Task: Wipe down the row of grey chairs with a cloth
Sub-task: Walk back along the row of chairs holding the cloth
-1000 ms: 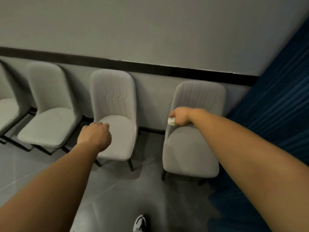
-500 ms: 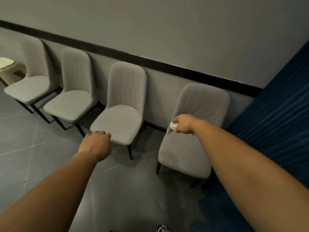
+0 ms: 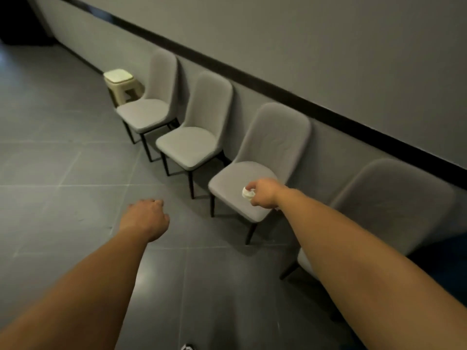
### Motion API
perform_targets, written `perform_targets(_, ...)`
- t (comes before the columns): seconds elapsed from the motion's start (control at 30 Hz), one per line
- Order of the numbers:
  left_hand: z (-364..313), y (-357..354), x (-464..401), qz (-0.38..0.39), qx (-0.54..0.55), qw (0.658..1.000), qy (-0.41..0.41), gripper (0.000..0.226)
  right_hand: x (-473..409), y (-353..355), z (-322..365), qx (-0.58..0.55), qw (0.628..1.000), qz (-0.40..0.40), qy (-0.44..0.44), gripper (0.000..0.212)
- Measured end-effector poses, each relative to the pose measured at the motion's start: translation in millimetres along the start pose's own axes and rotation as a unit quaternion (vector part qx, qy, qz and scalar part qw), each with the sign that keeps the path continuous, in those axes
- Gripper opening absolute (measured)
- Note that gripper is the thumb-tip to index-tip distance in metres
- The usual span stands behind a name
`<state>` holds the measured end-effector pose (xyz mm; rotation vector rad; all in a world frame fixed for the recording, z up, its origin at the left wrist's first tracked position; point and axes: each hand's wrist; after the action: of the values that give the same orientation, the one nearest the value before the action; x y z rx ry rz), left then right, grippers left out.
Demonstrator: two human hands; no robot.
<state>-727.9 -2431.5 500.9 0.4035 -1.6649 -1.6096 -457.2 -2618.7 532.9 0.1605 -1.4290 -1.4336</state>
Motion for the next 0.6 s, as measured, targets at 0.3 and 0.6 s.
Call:
perform_targets(0.3, 148, -29, -9, 0.057, 0.011, 0.993, 0.104, 0.048, -59, -7, 140, 0.044, 0.997, 0.034, 0.056, 0.060)
perform_targets(0.6, 147, -24, -70, 0.055, 0.030, 0.995, 0.075, 0.044, -125, 30, 150, 0.031, 0.998, 0.037, 0.036, 0.058)
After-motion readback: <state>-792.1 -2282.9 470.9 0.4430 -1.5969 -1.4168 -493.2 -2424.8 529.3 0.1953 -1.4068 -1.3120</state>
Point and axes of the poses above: each hand's wrist, its own x-axis away from the middle knuckle, its own y-axis out of the back of the hand, z = x × y, and after that the axes turned 6 degrees about z, right-handed
